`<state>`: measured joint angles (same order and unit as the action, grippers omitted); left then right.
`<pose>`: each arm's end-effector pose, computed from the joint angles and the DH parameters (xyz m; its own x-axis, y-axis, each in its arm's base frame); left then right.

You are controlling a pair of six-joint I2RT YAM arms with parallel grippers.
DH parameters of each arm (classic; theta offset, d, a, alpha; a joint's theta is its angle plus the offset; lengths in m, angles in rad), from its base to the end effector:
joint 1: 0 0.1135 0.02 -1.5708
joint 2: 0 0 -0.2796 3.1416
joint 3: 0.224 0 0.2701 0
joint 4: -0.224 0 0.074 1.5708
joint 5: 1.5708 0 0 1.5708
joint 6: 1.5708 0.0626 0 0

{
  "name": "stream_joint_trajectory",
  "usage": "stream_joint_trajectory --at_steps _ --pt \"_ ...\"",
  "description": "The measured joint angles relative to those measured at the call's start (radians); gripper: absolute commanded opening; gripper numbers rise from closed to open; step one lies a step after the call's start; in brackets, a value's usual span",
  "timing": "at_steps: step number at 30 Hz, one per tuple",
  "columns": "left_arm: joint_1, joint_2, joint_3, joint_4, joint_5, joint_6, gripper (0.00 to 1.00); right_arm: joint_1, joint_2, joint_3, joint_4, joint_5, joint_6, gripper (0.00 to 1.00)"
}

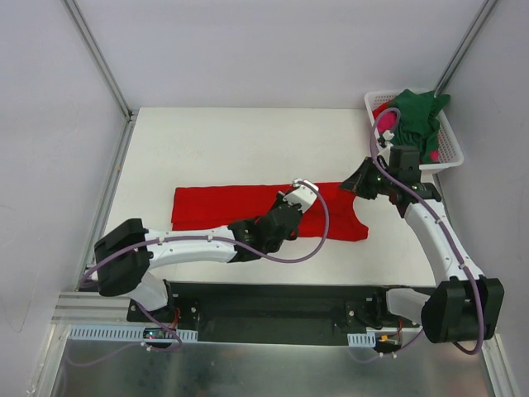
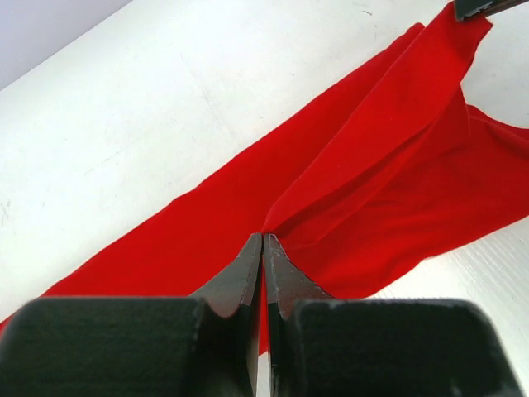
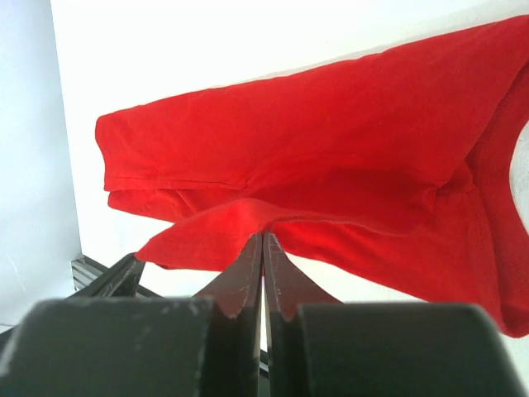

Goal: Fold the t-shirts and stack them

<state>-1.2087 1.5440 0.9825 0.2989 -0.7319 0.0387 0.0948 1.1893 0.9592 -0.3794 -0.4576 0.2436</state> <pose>0.1751 -0.3441 0.2723 -0.0738 0.2761 -0.9583 0.4703 0.8570 0.2107 0.2888 0.0552 0.2968 -0.6605 0.1546 -0.7347 -0.2949 0.8465 0.4432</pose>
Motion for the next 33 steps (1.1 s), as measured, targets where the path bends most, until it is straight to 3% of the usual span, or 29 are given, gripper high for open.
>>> stream_joint_trajectory --at_steps 21,33 --pt "0.046 -0.054 -0.013 -0.065 0.103 -0.035 0.0 0.0 -0.028 0.013 -0.08 0.009 -0.022 0.02" --pt "0.114 0.121 0.006 -0.057 0.247 -0.09 0.0 -0.001 0.161 0.052 -0.028 0.012 -0.025 0.01"
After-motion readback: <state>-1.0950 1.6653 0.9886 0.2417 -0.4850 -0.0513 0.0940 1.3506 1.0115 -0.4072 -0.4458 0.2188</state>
